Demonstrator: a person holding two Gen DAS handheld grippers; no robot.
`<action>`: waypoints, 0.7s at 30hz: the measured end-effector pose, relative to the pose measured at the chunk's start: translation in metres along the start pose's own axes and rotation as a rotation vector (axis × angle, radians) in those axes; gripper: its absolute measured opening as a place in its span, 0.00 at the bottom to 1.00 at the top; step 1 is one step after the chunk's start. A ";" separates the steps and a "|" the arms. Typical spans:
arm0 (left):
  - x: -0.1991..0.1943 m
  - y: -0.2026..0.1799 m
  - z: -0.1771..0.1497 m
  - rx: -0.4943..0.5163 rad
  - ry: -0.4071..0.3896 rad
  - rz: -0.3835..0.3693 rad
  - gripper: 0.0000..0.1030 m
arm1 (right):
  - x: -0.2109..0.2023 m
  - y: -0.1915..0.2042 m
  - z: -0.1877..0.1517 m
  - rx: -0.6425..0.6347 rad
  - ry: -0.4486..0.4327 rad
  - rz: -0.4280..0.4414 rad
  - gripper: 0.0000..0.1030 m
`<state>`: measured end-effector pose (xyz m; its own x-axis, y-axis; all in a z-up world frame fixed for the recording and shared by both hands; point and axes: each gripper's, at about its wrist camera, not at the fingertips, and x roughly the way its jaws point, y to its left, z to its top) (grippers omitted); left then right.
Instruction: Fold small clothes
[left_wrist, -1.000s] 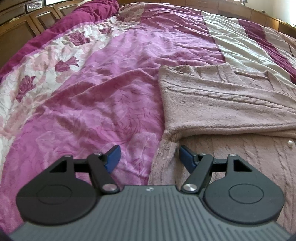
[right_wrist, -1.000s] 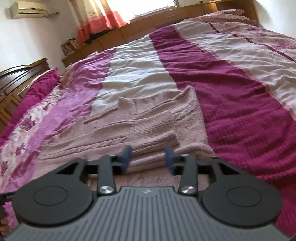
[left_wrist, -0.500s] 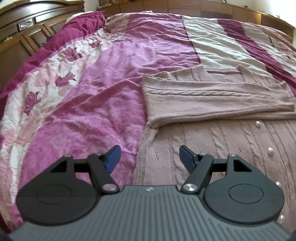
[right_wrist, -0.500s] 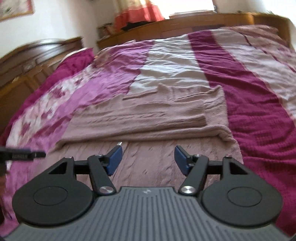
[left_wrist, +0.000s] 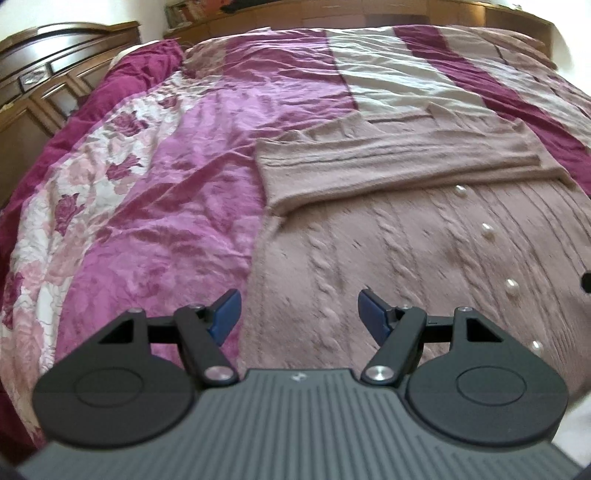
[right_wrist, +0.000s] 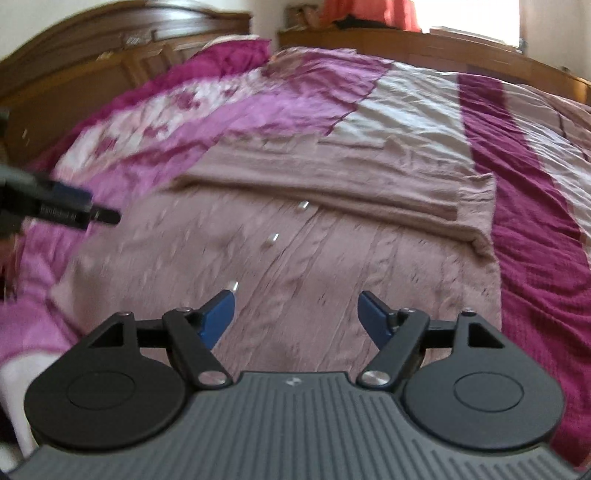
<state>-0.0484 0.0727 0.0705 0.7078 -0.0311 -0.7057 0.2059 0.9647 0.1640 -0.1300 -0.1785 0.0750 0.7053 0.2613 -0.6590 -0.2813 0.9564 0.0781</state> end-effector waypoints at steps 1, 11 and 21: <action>-0.002 -0.003 -0.002 0.013 -0.001 -0.008 0.69 | -0.001 0.004 -0.004 -0.023 0.015 -0.002 0.78; -0.005 -0.028 -0.022 0.100 0.015 -0.070 0.69 | 0.005 0.045 -0.031 -0.330 0.163 0.029 0.80; -0.004 -0.037 -0.027 0.101 0.022 -0.095 0.69 | 0.017 0.076 -0.048 -0.523 0.285 0.049 0.80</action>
<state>-0.0769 0.0439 0.0487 0.6671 -0.1139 -0.7362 0.3386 0.9267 0.1633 -0.1704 -0.1075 0.0335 0.5009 0.1890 -0.8446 -0.6432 0.7343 -0.2171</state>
